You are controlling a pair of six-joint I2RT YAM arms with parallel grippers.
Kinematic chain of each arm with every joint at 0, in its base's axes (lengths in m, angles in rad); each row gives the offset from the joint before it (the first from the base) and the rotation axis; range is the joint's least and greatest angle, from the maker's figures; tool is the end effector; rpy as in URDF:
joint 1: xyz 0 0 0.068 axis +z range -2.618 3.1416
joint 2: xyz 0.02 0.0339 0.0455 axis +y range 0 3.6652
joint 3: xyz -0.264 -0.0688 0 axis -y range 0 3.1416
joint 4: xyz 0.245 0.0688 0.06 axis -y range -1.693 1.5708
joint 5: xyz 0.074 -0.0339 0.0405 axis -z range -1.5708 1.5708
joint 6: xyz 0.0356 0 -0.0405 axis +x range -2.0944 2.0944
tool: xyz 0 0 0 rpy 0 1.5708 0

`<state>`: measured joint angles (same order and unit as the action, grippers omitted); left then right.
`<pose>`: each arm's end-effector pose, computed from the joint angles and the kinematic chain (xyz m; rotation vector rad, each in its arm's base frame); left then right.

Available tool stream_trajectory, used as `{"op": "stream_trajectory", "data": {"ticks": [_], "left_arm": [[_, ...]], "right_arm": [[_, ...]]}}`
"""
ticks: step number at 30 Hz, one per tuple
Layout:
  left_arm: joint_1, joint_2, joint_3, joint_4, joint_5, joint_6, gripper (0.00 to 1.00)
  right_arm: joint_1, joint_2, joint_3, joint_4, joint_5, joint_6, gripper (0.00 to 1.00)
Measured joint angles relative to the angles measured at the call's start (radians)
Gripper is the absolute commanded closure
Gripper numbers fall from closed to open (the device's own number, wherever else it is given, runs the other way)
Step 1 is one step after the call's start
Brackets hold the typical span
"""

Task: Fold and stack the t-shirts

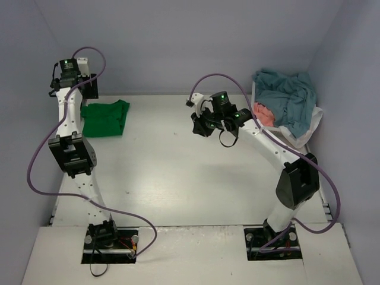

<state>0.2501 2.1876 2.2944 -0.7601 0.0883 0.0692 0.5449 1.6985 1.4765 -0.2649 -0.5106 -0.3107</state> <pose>0.4822 0.1199 0.3481 -0.1524 2.2170 0.0775 0.3319 0.2215 0.3308 -1.1330 1.7156 0.6693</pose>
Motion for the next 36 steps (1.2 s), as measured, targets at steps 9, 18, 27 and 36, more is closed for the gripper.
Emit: {"op": "stream_trajectory", "data": {"ticks": [9,18,27,36], "left_arm": [[-0.076,-0.219,-0.226,-0.013,0.179,-0.013,0.37],[-0.321,-0.405,-0.418,-0.056,0.418,0.011,0.37],[-0.549,-0.526,-0.585,-0.064,0.511,0.082,0.37],[-0.603,-0.550,-0.673,-0.054,0.470,0.137,0.37]], "right_arm": [[-0.047,-0.058,-0.001,0.008,0.113,0.008,0.82],[-0.311,-0.098,-0.018,0.055,0.223,0.050,0.59],[-0.550,-0.107,-0.110,0.056,0.251,0.076,0.57],[-0.635,0.068,-0.009,0.059,0.298,0.075,0.57]]}}
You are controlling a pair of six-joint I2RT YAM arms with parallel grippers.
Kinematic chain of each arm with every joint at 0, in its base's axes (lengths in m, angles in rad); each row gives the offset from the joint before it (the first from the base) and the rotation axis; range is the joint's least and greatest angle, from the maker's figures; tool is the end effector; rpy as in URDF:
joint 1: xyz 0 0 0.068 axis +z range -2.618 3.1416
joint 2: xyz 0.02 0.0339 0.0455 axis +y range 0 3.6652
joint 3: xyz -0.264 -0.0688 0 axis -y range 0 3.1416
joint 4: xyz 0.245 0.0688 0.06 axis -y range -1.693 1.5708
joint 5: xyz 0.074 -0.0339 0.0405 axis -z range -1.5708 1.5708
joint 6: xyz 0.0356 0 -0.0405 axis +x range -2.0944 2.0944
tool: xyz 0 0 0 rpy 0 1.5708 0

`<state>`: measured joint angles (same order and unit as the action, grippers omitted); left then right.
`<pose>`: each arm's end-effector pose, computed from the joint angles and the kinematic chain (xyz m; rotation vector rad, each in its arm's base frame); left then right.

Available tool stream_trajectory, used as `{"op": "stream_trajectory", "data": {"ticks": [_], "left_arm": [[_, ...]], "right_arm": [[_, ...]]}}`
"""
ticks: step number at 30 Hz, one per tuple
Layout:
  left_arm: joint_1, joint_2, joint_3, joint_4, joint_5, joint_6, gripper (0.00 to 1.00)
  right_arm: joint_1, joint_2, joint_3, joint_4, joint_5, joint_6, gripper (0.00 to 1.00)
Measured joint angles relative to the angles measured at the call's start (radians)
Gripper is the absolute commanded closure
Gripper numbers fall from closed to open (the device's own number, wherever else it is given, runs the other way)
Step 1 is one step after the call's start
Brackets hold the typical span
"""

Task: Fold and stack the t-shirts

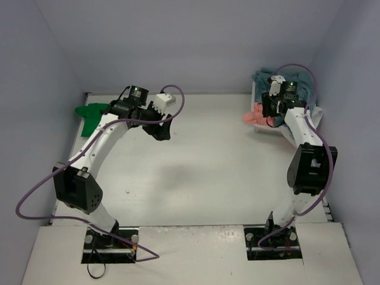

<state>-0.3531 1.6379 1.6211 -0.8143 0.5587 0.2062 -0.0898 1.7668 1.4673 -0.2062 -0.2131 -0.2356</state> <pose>0.3255 -0.1401 0.3558 0.8986 2.1836 -0.7381 0.4174 -0.0300 0.3048 -0.2795 2.0451 0.0208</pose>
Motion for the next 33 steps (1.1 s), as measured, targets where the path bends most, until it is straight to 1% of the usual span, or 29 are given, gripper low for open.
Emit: {"op": "stream_trajectory", "data": {"ticks": [5,11,26,33], "left_arm": [[0.001,-0.026,-0.033,0.011,-0.033,0.018,0.37],[0.001,-0.051,-0.070,0.024,-0.052,0.030,0.37],[0.001,-0.056,-0.080,0.033,-0.075,0.044,0.37],[0.001,-0.056,-0.080,0.033,-0.085,0.045,0.37]], "right_arm": [[-0.015,0.093,0.102,0.005,0.041,-0.001,0.57],[-0.018,0.156,0.161,0.010,0.085,-0.002,0.57],[-0.031,0.195,0.156,0.017,0.234,-0.019,0.57],[-0.055,0.218,0.143,0.031,0.270,-0.032,0.57]]}}
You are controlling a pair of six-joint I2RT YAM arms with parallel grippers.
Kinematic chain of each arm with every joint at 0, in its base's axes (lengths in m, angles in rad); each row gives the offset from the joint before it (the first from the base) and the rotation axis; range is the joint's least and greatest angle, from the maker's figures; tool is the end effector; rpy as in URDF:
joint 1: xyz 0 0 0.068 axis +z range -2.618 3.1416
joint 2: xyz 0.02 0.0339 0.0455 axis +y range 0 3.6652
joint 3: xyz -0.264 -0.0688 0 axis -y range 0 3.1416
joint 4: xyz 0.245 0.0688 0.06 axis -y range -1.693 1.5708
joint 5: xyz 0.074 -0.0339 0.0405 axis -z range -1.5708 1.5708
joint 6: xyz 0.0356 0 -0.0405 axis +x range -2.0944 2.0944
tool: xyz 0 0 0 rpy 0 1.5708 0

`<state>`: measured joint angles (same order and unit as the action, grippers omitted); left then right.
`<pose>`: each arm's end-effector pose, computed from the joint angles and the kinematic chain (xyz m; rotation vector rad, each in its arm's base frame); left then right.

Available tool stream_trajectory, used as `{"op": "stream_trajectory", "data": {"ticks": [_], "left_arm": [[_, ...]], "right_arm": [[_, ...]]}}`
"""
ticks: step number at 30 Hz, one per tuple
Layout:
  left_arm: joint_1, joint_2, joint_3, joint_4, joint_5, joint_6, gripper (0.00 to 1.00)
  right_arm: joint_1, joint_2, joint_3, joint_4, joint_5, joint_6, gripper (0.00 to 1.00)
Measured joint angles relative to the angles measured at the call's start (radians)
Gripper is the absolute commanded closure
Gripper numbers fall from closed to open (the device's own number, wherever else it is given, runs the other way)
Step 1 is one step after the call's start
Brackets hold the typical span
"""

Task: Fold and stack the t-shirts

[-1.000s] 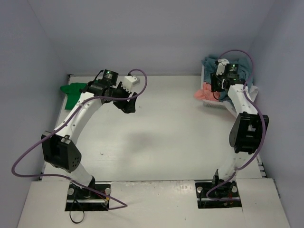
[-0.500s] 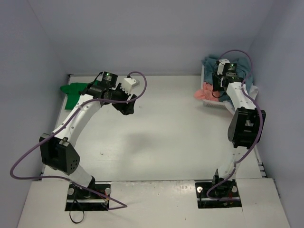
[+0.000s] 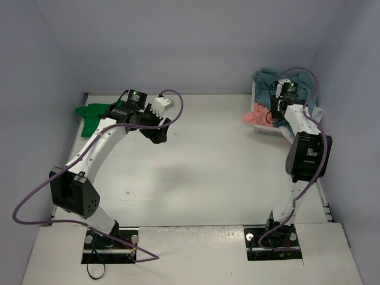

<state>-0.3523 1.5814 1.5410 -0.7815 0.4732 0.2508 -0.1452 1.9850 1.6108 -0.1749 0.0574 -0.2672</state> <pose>0.3154 -0.1332 0.3501 0.9107 2.1782 -0.6128 0.4644 -0.0700 0.2643 -0.0958 2.1319 -0.3048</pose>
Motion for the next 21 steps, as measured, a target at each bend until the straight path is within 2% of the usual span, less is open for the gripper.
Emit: {"op": "stream_trajectory", "data": {"ticks": [4,6,7,8,10,21], "left_arm": [[0.000,0.000,0.000,0.000,0.000,0.000,0.37],[0.000,0.000,0.000,0.000,0.000,0.000,0.37],[0.001,0.000,0.000,0.000,0.000,0.000,0.37],[0.002,0.000,0.000,0.000,0.000,0.000,0.37],[0.003,0.000,0.000,0.000,-0.001,0.000,0.37],[0.013,-0.007,-0.035,0.001,-0.029,0.004,0.37]], "right_arm": [[-0.006,0.019,-0.010,0.005,-0.001,-0.003,0.57],[-0.006,0.020,-0.013,0.008,-0.002,-0.006,0.63],[-0.006,0.020,-0.013,0.010,-0.003,-0.007,0.69],[-0.007,0.020,-0.013,0.011,-0.005,-0.011,0.84],[-0.007,0.020,-0.014,0.014,-0.006,-0.017,0.99],[-0.014,0.011,-0.013,0.010,-0.029,-0.020,1.00]]}}
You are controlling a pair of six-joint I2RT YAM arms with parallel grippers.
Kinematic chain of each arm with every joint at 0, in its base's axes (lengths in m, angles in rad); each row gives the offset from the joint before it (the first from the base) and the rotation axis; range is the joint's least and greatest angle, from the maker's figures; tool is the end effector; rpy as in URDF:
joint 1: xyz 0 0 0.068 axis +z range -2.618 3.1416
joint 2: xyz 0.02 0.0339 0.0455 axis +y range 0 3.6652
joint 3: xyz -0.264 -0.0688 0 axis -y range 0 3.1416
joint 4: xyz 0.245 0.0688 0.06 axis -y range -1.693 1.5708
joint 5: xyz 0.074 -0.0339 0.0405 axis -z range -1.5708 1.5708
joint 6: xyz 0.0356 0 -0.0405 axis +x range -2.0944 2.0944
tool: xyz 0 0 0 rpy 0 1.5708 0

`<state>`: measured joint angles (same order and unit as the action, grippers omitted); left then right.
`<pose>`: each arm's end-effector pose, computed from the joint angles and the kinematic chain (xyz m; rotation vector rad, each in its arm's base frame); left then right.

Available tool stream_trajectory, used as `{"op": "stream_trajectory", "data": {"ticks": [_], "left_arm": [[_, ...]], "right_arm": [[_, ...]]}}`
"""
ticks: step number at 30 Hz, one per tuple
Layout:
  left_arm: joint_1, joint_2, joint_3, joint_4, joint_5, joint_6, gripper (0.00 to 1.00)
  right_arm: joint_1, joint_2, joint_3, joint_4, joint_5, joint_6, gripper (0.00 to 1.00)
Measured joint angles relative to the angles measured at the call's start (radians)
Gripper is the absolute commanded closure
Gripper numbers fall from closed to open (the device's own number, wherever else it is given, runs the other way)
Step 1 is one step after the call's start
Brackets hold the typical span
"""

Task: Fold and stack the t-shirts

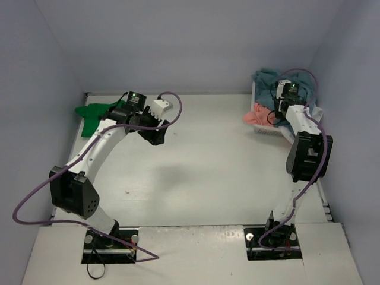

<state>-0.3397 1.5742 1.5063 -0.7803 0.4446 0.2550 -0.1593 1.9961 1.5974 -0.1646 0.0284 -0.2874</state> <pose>0.3151 -0.1276 0.3411 0.8916 2.2158 -0.5755 0.4645 -0.0757 0.2556 -0.1207 2.1446 -0.2920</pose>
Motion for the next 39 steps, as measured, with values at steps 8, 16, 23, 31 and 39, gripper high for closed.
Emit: {"op": "stream_trajectory", "data": {"ticks": [8,16,23,31,39], "left_arm": [[0.009,-0.005,-0.018,0.004,-0.029,0.006,0.37],[0.026,-0.005,-0.040,0.010,-0.064,0.013,0.37],[0.029,-0.004,-0.048,0.006,-0.072,0.014,0.37],[0.029,-0.004,-0.048,0.000,-0.070,0.014,0.37],[0.029,-0.002,-0.048,-0.006,-0.064,0.014,0.37]], "right_arm": [[0.031,-0.127,0.130,-0.127,-0.065,-0.034,1.00],[0.171,-0.328,0.369,-0.221,-0.095,-0.064,1.00],[0.198,-0.388,0.366,-0.229,-0.104,-0.104,1.00],[0.106,-0.299,0.206,-0.218,-0.115,-0.107,1.00],[0.088,-0.135,0.182,-0.175,-0.095,-0.110,0.61]]}}
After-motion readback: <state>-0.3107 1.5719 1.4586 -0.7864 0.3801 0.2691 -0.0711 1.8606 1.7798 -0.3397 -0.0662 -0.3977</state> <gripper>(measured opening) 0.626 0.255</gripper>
